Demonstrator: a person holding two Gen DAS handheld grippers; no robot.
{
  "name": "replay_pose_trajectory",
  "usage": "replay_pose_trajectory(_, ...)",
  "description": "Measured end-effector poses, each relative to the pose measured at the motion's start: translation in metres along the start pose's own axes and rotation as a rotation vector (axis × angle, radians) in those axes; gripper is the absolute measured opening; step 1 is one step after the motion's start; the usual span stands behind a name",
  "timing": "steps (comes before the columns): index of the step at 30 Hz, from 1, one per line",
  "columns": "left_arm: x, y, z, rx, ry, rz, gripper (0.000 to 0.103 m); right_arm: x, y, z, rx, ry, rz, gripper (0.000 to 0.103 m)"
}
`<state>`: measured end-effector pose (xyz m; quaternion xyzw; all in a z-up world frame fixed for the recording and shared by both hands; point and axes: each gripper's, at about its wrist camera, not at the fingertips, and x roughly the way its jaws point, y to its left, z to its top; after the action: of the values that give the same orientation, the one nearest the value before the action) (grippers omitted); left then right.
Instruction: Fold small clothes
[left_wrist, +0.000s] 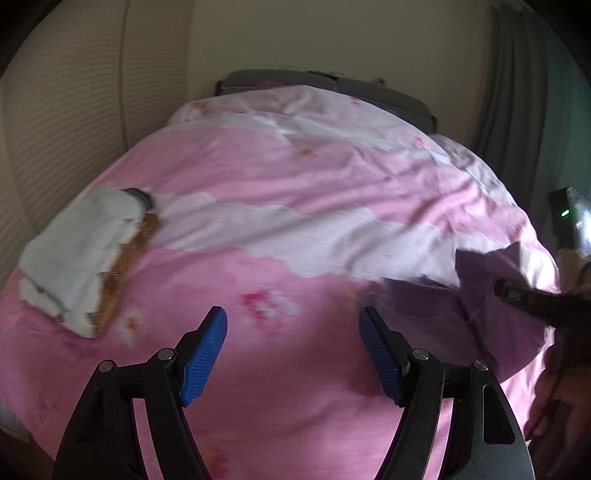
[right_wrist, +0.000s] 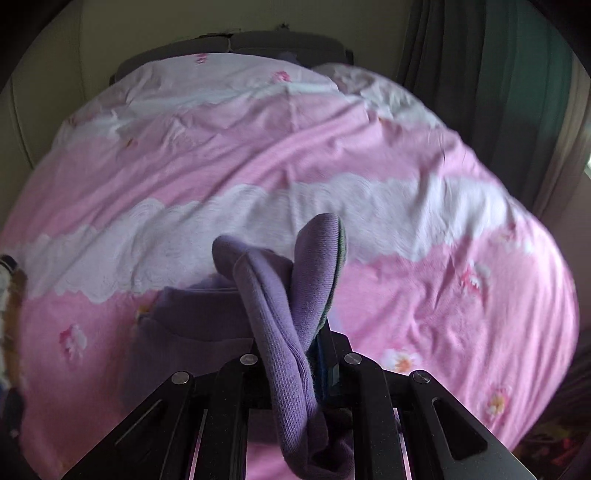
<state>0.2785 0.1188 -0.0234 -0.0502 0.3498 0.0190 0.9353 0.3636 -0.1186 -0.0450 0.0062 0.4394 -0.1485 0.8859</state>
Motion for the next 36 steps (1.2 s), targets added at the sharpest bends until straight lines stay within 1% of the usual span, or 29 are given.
replay_pose_trajectory(3, -0.004, 0.038, 0.000, -0.045, 0.000, 0.001, 0.081, 0.005, 0.046, -0.009, -0.050, 0.015, -0.063, 0.016)
replay_pose_trajectory(5, -0.004, 0.057, -0.002, -0.064, 0.005, -0.001, 0.081, 0.017, 0.076, -0.019, -0.090, 0.020, -0.129, 0.016)
replay_pose_trajectory(7, -0.003, 0.072, -0.006, -0.068, 0.006, 0.018, 0.081, 0.031, 0.101, -0.031, -0.124, 0.030, -0.191, 0.016)
replay_pose_trajectory(9, 0.003, 0.089, -0.013, -0.081, 0.019, 0.035, 0.081, 0.039, 0.121, -0.042, -0.128, 0.037, -0.216, 0.016)
replay_pose_trajectory(12, 0.012, 0.106, -0.019, -0.114, 0.040, 0.043, 0.081, 0.044, 0.142, -0.051, -0.155, 0.012, -0.242, 0.017)
replay_pose_trajectory(14, 0.018, 0.112, -0.022, -0.120, 0.050, 0.048, 0.081, 0.054, 0.148, -0.057, -0.168, 0.016, -0.249, 0.018)
replay_pose_trajectory(16, 0.023, 0.113, -0.026, -0.110, 0.059, 0.053, 0.081, 0.063, 0.153, -0.064, -0.193, 0.011, -0.261, 0.022)
replay_pose_trajectory(18, 0.026, 0.112, -0.027, -0.105, 0.068, 0.053, 0.081, 0.063, 0.159, -0.068, -0.230, -0.021, -0.279, 0.026)
replay_pose_trajectory(19, 0.026, 0.112, -0.028, -0.104, 0.069, 0.051, 0.081, 0.059, 0.159, -0.068, -0.234, -0.037, -0.275, 0.028)
replay_pose_trajectory(21, 0.024, 0.109, -0.028, -0.100, 0.068, 0.050, 0.081, 0.048, 0.153, -0.066, -0.209, -0.058, -0.220, 0.037)
replay_pose_trajectory(23, 0.020, 0.106, -0.026, -0.097, 0.063, 0.051, 0.081, 0.034, 0.147, -0.062, -0.190, -0.075, -0.156, 0.042)
replay_pose_trajectory(24, 0.016, 0.103, -0.025, -0.093, 0.059, 0.052, 0.081, 0.026, 0.144, -0.061, -0.183, -0.086, -0.117, 0.046)
replay_pose_trajectory(25, 0.014, 0.101, -0.024, -0.088, 0.055, 0.052, 0.081, 0.015, 0.139, -0.060, -0.174, -0.103, -0.066, 0.048)
replay_pose_trajectory(27, 0.007, 0.093, -0.020, -0.069, 0.044, 0.055, 0.081, -0.003, 0.130, -0.059, -0.160, -0.135, 0.002, 0.057)
replay_pose_trajectory(29, 0.001, 0.084, -0.018, -0.054, 0.038, 0.053, 0.081, -0.024, 0.116, -0.061, -0.143, -0.179, 0.069, 0.060)
replay_pose_trajectory(32, -0.007, 0.065, -0.015, -0.028, 0.023, 0.036, 0.081, -0.054, 0.081, -0.066, -0.106, -0.245, 0.170, 0.060)
replay_pose_trajectory(34, -0.011, 0.046, -0.013, -0.004, 0.013, 0.012, 0.081, -0.067, 0.057, -0.068, -0.084, -0.282, 0.214, 0.061)
replay_pose_trajectory(35, -0.012, 0.038, -0.012, 0.006, 0.009, 0.001, 0.081, -0.073, 0.041, -0.071, -0.074, -0.305, 0.227, 0.063)
replay_pose_trajectory(36, -0.012, 0.029, -0.011, 0.015, 0.006, -0.010, 0.081, -0.078, 0.024, -0.075, -0.065, -0.327, 0.230, 0.067)
